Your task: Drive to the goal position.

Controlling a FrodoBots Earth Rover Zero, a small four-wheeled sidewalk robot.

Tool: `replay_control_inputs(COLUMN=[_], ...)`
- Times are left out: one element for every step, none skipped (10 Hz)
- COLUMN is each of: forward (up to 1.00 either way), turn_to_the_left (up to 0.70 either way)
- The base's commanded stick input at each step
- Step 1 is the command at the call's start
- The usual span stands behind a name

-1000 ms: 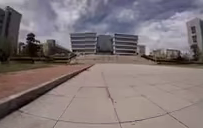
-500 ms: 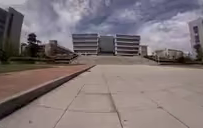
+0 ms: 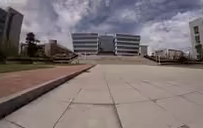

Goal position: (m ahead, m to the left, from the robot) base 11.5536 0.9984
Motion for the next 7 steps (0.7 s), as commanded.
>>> replay_control_inputs(forward=[1.00, 1.00, 1.00, 1.00, 1.00, 1.00, 1.00], turn_to_the_left=[-0.01, -0.34, -0.05, 0.00, 0.00, 0.00, 0.00])
